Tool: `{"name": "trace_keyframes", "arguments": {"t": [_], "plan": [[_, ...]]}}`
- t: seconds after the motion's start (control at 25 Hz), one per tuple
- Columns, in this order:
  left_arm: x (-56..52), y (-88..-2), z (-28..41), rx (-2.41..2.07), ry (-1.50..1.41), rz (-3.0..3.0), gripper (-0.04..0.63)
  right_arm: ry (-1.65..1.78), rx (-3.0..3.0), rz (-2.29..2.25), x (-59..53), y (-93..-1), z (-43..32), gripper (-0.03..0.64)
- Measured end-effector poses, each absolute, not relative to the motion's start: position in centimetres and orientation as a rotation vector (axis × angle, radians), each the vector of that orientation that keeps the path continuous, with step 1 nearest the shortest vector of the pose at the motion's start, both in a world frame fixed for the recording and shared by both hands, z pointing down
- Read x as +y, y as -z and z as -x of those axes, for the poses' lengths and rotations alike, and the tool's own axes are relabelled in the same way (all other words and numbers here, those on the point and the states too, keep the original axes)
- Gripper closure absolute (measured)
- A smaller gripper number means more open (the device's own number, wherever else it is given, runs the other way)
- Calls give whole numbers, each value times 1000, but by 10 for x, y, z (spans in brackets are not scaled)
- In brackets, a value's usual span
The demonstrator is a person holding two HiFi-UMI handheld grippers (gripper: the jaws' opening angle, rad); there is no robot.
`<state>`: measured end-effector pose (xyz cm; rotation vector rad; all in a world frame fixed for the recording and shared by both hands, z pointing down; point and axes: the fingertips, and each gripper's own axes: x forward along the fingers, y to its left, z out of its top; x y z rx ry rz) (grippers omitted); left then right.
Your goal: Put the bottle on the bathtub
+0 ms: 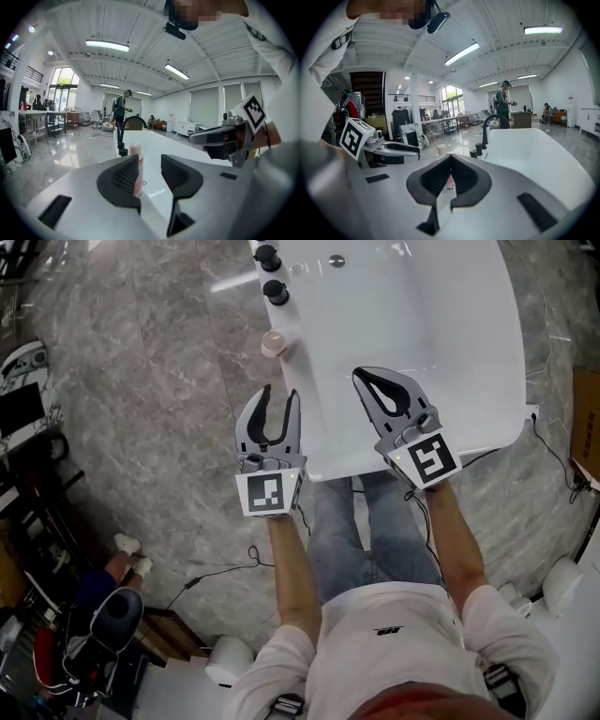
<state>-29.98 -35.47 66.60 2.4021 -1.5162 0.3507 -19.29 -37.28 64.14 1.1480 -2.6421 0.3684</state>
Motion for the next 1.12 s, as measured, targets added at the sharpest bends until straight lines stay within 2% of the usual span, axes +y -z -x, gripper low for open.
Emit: {"name": "trace_keyframes", "arguments": {"t": [0.24, 0.36, 0.84, 1.12], "plan": [[-337, -609, 296, -1557, -315, -2426, 540, -328, -2662, -1126, -353, -597, 185, 622], [-327, -583, 290, -1559, -311, -2434, 565, -307, -2651, -1097, -343, -575, 183, 623], [-306, -491, 270, -1563, -277, -2482, 577, -251, -2708, -1087, -321, -493, 168, 623], [-299, -480, 271, -1585, -290, -2490, 577, -245, -2704, -1083, -314, -478, 165, 623]]}}
